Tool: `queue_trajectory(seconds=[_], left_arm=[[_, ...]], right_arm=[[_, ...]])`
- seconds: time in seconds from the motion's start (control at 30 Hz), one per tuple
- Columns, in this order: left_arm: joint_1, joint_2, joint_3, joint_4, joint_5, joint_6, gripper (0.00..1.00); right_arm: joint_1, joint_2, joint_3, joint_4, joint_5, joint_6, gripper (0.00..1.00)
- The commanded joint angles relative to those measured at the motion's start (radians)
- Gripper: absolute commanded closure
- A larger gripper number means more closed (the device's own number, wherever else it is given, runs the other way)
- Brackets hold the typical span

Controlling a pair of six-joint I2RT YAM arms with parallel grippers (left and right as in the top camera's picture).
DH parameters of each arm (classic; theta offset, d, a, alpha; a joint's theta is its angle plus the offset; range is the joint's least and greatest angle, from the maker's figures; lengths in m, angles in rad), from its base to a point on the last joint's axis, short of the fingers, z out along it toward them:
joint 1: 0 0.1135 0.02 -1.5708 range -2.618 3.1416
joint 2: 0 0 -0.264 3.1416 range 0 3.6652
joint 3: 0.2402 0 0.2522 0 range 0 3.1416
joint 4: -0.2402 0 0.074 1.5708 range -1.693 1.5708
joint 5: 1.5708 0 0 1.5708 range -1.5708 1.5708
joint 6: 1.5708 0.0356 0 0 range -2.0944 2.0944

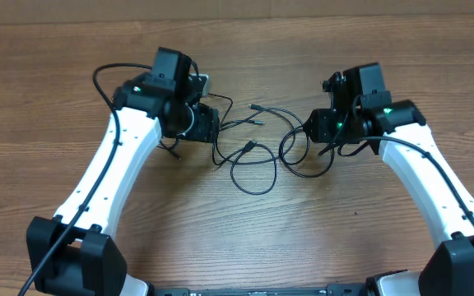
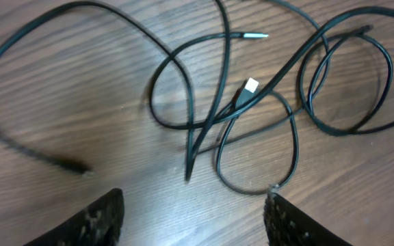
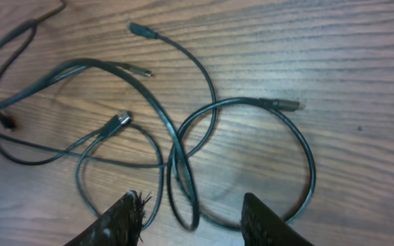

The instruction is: Untangle cables

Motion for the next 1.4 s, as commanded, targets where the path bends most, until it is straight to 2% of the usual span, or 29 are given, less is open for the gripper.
queue_trajectory(seconds=[0.0, 0.1, 0.27, 0.37, 0.53, 0.6, 1.03, 1.27, 1.37], left_arm=[[-0.022, -0.021, -0.072, 0.074, 0.026, -0.003, 0.33], [-0.033, -0.014, -0.12, 0.146, 0.018, -0.003, 0.33], [-0.035, -0.009, -0.169, 0.202, -0.01, -0.004, 0.35], [-0.035, -0.009, -0.195, 0.222, -0.037, -0.004, 0.35], [-0.04, -0.009, -0.249, 0.27, -0.037, -0.009, 0.36], [-0.04, -0.009, -0.267, 0.285, -0.038, -0.025, 0.36], [-0.043, -0.009, -0.365, 0.452, -0.032, -0.073, 0.39], [-0.045, -0.008, -0.365, 0.479, -0.034, -0.082, 0.55], [-0.046, -0.002, -0.367, 0.482, -0.034, -0.104, 0.56]], right_arm=[[0.0, 0.005, -0.089, 0.09, -0.024, -0.01, 0.56], [0.006, 0.005, -0.182, 0.227, -0.085, -0.01, 0.56], [0.04, 0.005, -0.266, 0.343, -0.095, -0.01, 0.56], [0.061, 0.005, -0.282, 0.372, -0.095, -0.01, 0.66], [0.085, 0.005, -0.282, 0.384, -0.094, -0.009, 0.9], [0.085, 0.005, -0.282, 0.383, -0.094, -0.009, 0.96], [0.085, 0.005, -0.282, 0.381, -0.108, -0.005, 0.96], [0.085, 0.005, -0.282, 0.374, -0.11, -0.005, 0.96], [0.085, 0.005, -0.282, 0.374, -0.11, -0.005, 0.96]])
